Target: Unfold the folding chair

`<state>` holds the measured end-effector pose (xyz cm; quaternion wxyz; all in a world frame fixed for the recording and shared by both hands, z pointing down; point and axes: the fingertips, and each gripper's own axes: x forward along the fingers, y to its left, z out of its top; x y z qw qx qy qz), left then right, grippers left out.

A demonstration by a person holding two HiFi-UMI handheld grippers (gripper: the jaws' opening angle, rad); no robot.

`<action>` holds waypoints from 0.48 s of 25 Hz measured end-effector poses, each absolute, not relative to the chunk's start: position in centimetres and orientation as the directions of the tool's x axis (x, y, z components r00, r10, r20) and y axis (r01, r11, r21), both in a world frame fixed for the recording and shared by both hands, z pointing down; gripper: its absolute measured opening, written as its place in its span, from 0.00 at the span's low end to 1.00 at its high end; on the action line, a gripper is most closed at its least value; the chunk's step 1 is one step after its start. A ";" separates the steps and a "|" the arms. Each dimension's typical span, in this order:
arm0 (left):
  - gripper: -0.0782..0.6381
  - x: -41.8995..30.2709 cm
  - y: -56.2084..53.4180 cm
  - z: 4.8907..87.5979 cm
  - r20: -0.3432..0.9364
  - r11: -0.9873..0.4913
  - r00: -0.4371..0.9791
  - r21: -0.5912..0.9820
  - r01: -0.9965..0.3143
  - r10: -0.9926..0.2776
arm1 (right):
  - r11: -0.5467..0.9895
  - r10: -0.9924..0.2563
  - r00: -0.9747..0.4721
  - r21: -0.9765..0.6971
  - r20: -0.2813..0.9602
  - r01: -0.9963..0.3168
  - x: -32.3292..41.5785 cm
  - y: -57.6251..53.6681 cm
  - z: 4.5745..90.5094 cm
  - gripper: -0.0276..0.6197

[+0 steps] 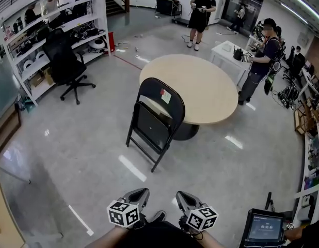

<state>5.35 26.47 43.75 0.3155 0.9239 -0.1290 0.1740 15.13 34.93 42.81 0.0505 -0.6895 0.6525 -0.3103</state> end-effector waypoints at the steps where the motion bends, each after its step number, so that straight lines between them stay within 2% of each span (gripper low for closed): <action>1: 0.12 5.6 26.5 43.7 0.407 -0.768 0.904 0.535 -0.351 -0.130 | -0.144 -0.932 -0.044 -0.479 0.360 -0.866 15.4 35.0 42.8 0.05; 12: 0.12 10.5 25.7 44.8 0.427 -0.801 0.904 0.531 -0.278 -0.031 | -0.252 -0.921 0.044 -0.507 0.386 -0.824 19.6 35.3 44.9 0.05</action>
